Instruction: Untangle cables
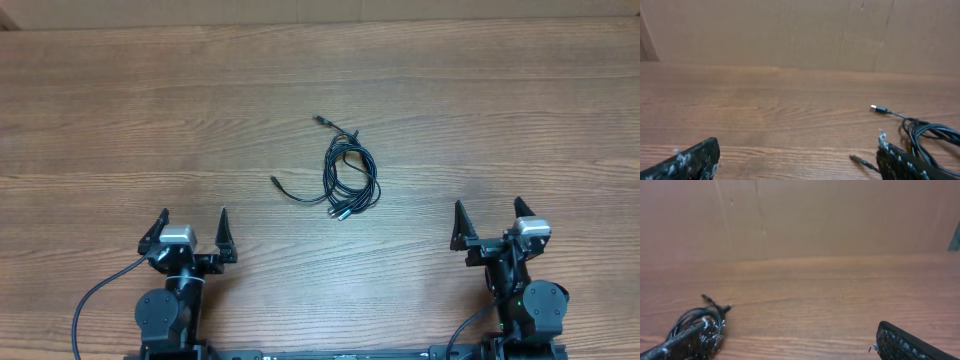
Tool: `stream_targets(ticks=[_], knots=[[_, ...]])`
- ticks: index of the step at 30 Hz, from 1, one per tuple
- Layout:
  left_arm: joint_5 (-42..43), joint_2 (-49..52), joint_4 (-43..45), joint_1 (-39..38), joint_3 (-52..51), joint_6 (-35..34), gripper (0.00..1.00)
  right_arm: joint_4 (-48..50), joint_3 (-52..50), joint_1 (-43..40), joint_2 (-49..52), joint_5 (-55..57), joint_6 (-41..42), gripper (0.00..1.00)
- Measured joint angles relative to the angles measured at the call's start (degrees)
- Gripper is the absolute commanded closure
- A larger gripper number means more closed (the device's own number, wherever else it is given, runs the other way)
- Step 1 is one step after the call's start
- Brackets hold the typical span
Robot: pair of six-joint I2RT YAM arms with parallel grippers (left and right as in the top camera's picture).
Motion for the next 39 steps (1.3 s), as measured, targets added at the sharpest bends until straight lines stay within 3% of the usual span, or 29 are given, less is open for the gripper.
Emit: stream_targets(ticks=[8,16,26,31,36,39], knots=[[0.0,0.0,-11.3,0.0,5.5,-0.3,0.0,-9.5,6.2,0.0,0.7,0.4,0.0,0.0],[0.0,5.0,-15.5,0.0,12.9,-0.3,0.0,-14.1,14.5,0.0,11.7,0.4,0.1,0.0],[0.0,27.1,-21.8,0.0,28.3,-0.4,0.0,-26.6,32.3,0.0,35.5,0.4,2.6,0.0],[1.6,40.8,-34.3,0.0,41.5,-0.4,0.0,-36.8,44.5,0.0,51.0,0.4,2.9,0.0],[3.7,51.1,-52.8,0.0,53.8,-3.4,0.0,-47.1,56.3,0.0,63.6,0.7,3.0,0.0],[4.2,53.9,-54.8,0.0,56.6,-4.8,0.0,-46.8,59.3,0.0,67.5,0.8,3.0,0.0]])
